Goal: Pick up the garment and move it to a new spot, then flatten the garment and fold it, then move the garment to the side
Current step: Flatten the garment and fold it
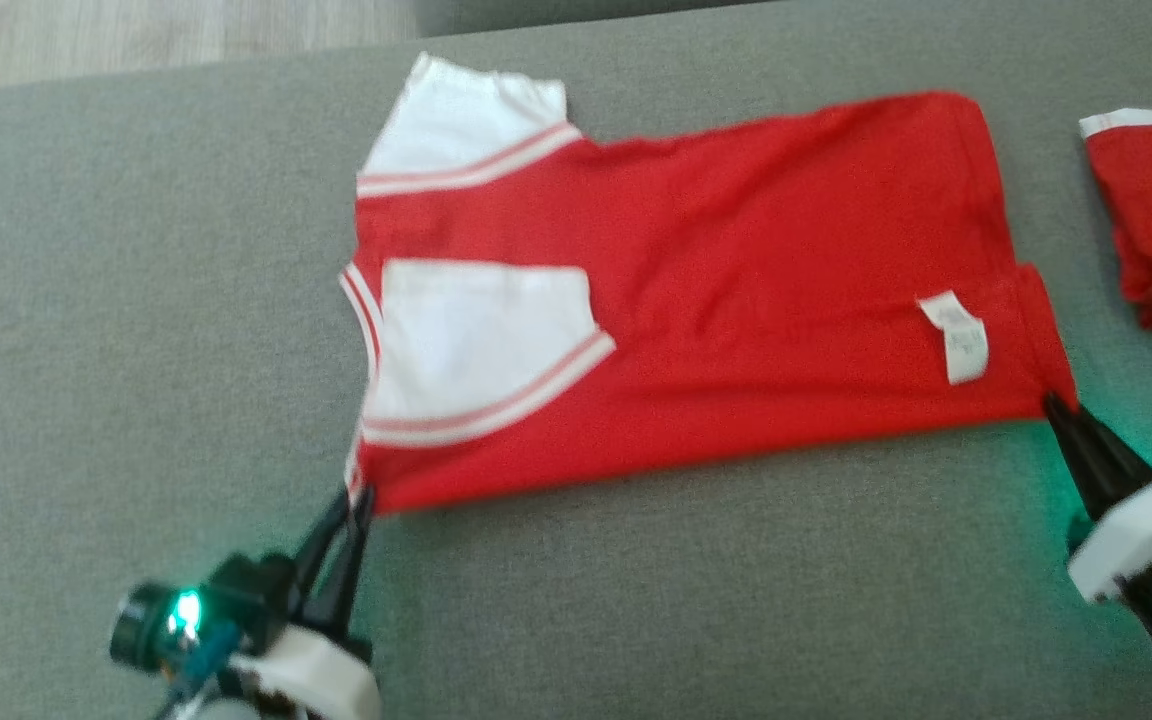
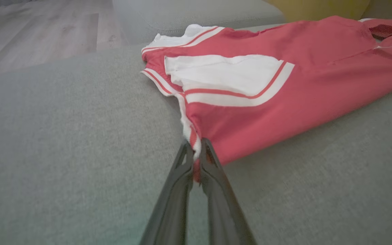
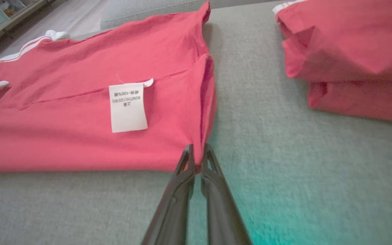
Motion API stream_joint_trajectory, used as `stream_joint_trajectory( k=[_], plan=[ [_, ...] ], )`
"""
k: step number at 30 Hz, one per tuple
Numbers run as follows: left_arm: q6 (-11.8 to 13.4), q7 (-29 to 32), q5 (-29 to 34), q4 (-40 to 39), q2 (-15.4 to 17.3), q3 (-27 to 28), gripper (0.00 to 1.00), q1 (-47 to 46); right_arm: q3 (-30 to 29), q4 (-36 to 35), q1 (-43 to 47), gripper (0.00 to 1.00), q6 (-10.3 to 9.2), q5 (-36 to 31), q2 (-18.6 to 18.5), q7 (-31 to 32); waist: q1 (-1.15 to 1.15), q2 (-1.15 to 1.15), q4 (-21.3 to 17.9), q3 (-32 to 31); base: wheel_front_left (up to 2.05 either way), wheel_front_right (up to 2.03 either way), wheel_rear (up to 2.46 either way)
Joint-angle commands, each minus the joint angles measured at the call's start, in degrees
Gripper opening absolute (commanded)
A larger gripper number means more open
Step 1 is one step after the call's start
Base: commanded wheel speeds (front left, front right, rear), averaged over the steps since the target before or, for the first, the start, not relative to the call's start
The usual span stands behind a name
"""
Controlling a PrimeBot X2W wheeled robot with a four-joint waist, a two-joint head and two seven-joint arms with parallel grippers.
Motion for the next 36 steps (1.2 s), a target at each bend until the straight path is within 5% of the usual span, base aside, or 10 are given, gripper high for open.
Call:
stream_joint_trajectory(
  k=[1,13,14,15,16,17,18,19,29,36],
  plan=[
    [0.4,0.1,-0.5,-1.9,2.4,1.9,0.00,-0.1,0.4,-1.7,1.7,0.00,-0.04,0.8,-3.3,-0.2,0.00,0.00,-0.1,-0.5,0.00,0.00,0.00],
    [1.2,2.1,-3.2,-7.4,4.6,0.8,0.00,6.3,0.8,-9.1,11.8,0.01,-0.04,2.9,-8.4,-1.9,0.00,0.00,-0.6,-1.4,0.00,0.00,0.00],
    [0.9,2.1,-3.5,-7.3,4.5,0.7,0.00,6.4,0.7,-9.4,12.1,0.25,-0.04,2.9,-8.4,-1.9,0.00,0.00,-0.6,-1.5,0.00,0.00,0.00],
    [0.7,2.1,-3.6,-7.0,4.5,0.7,0.00,6.3,0.7,-9.7,12.3,0.97,-0.04,2.8,-8.3,-1.9,0.00,0.00,-0.7,-1.5,0.00,0.00,0.00],
    [0.4,2.2,-3.8,-6.8,4.3,0.7,0.00,6.1,0.5,-10.0,12.3,1.00,-0.04,2.8,-8.2,-2.0,0.00,0.00,-0.9,-1.5,0.00,0.00,0.00],
    [0.2,2.4,-4.0,-6.6,4.2,0.5,0.47,6.0,0.1,-10.3,12.3,1.00,-0.04,2.8,-8.1,-2.1,0.00,0.00,-1.1,-1.6,0.00,0.00,0.00],
    [0.2,2.4,-4.0,-6.6,4.2,0.5,0.47,6.0,0.1,-10.3,12.3,1.00,-0.04,2.8,-8.1,-2.1,0.00,0.00,-1.1,-1.6,0.00,0.00,0.00],
    [0.1,2.9,-4.2,-6.6,4.1,0.4,1.00,5.9,-0.3,-10.5,12.2,1.00,-0.04,2.5,-8.2,-2.2,0.00,0.00,-1.3,-1.5,0.00,0.00,0.00],
    [-1.2,7.8,-2.2,-11.2,8.8,3.4,1.00,-4.5,-4.7,-13.7,9.1,1.00,-0.04,-2.2,-7.2,-3.0,0.00,0.00,-4.2,1.1,0.00,0.00,0.00],
    [-9.8,23.6,-6.1,-11.1,12.0,5.7,1.00,-24.0,-6.1,-16.6,6.0,1.00,-0.04,-5.2,-5.1,-2.2,0.00,0.00,-7.3,6.6,0.00,0.00,0.00]
  ],
)
